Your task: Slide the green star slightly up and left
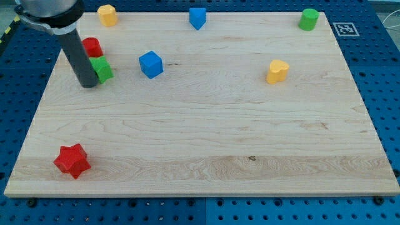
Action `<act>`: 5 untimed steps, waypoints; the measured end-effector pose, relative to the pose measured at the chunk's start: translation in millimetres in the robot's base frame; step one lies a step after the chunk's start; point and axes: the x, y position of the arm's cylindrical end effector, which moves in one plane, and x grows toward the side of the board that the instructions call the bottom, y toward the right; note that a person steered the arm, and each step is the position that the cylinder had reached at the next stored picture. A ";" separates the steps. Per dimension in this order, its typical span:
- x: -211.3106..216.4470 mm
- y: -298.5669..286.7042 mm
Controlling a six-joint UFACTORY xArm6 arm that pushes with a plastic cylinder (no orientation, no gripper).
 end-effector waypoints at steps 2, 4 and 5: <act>48.4 10.0; 34.5 91.8; 25.8 58.1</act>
